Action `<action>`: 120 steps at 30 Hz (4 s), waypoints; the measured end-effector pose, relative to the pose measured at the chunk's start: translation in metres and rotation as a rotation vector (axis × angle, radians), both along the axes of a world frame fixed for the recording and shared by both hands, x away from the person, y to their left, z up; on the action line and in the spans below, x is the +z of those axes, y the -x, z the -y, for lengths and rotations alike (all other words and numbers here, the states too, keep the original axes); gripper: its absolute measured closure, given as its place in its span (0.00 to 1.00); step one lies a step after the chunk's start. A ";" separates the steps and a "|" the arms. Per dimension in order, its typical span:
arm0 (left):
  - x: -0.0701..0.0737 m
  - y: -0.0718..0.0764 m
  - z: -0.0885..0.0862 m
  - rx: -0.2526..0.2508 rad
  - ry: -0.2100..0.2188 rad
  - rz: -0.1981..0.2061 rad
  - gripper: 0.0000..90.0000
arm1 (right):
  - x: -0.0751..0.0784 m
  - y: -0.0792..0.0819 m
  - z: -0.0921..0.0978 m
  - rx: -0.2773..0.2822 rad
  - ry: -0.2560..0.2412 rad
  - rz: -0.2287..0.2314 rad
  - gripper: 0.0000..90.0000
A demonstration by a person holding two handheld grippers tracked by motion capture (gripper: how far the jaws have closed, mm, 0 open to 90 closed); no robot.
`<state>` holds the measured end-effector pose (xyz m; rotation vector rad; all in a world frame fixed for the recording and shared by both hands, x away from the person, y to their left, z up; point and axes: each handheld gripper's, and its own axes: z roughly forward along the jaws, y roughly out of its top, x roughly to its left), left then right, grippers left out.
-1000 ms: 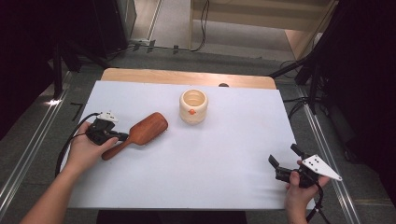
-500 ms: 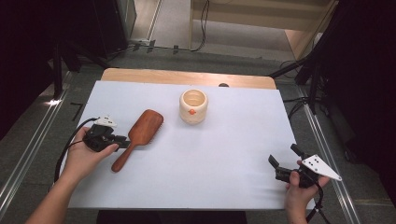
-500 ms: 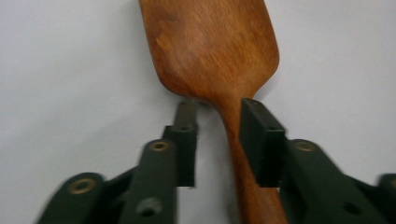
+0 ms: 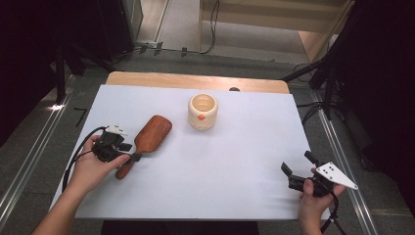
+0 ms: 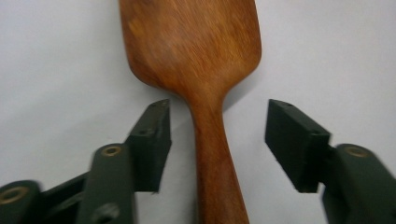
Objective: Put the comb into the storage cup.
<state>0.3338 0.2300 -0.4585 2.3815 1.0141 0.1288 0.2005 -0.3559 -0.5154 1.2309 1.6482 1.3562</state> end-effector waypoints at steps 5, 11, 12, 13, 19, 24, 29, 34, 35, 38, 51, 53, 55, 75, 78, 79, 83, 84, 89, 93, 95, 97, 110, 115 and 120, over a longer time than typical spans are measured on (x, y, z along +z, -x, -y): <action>-0.010 -0.001 0.007 0.035 -0.029 -0.027 0.60 | 0.000 0.000 0.000 0.000 0.001 -0.003 0.00; -0.016 -0.004 0.011 0.073 -0.042 -0.030 0.68 | 0.000 0.000 0.000 -0.002 0.001 -0.003 0.00; -0.017 -0.005 0.012 0.087 -0.038 -0.033 0.68 | 0.000 0.000 0.000 -0.002 0.001 -0.004 0.00; -0.019 -0.006 0.014 0.097 -0.049 -0.026 0.72 | 0.000 0.000 0.000 -0.003 -0.001 -0.007 0.00; -0.020 -0.006 0.017 0.127 -0.056 -0.009 0.76 | 0.000 0.000 0.000 -0.001 0.001 -0.008 0.00; -0.021 -0.005 0.014 0.132 -0.035 -0.002 0.79 | 0.000 0.000 -0.001 -0.003 0.002 -0.010 0.00; -0.023 -0.004 0.008 0.136 0.011 0.010 0.80 | 0.000 0.000 -0.001 -0.005 0.003 -0.011 0.00; -0.024 0.001 0.007 0.135 0.044 0.060 0.80 | 0.000 -0.001 -0.001 -0.005 0.005 -0.009 0.00; -0.025 0.002 0.007 0.134 0.049 0.067 0.80 | 0.000 -0.001 -0.001 -0.005 0.006 -0.009 0.00; -0.025 0.004 0.007 0.134 0.065 0.086 0.80 | 0.000 0.000 -0.001 -0.008 0.005 -0.013 0.00; -0.012 0.016 0.007 0.129 0.147 0.196 0.80 | 0.000 0.000 -0.001 -0.006 0.003 -0.013 0.00; -0.010 0.018 0.008 0.129 0.163 0.206 0.80 | 0.000 -0.001 -0.001 -0.002 0.006 -0.016 0.00; -0.009 0.019 0.009 0.136 0.169 0.219 0.80 | 0.000 -0.001 -0.003 -0.001 0.012 -0.019 0.00; 0.002 0.033 0.027 0.127 0.263 0.340 0.80 | 0.026 -0.016 -0.028 0.063 -0.009 -0.047 0.00; 0.001 0.034 0.031 0.123 0.277 0.351 0.80 | 0.033 -0.019 -0.037 0.071 -0.003 -0.046 0.00; 0.001 0.035 0.032 0.121 0.285 0.352 0.80 | 0.035 -0.021 -0.040 0.076 -0.007 -0.046 0.00; 0.002 0.037 0.035 0.113 0.305 0.359 0.80 | 0.045 -0.028 -0.054 0.101 -0.006 -0.034 0.00; 0.002 0.037 0.036 0.113 0.306 0.358 0.80 | 0.047 -0.029 -0.058 0.107 -0.005 -0.031 0.00; 0.004 0.038 0.037 0.116 0.319 0.368 0.80 | 0.057 -0.040 -0.079 0.136 -0.003 -0.027 0.00; 0.008 0.038 0.040 0.111 0.338 0.388 0.80 | 0.063 -0.051 -0.095 0.163 -0.009 -0.024 0.00; 0.010 0.038 0.041 0.108 0.342 0.394 0.80 | 0.065 -0.056 -0.102 0.177 -0.006 -0.027 0.00; 0.011 0.037 0.043 0.110 0.351 0.397 0.80 | 0.068 -0.060 -0.109 0.190 -0.010 -0.024 0.00; 0.004 0.042 0.058 0.085 0.373 0.428 0.80 | 0.082 -0.073 -0.148 0.252 -0.060 -0.029 0.00; -0.003 0.047 0.064 0.082 0.405 0.418 0.80 | 0.081 -0.073 -0.159 0.285 -0.101 -0.068 0.00; -0.007 0.052 0.069 0.063 0.421 0.409 0.80 | 0.081 -0.071 -0.168 0.292 -0.104 -0.078 0.00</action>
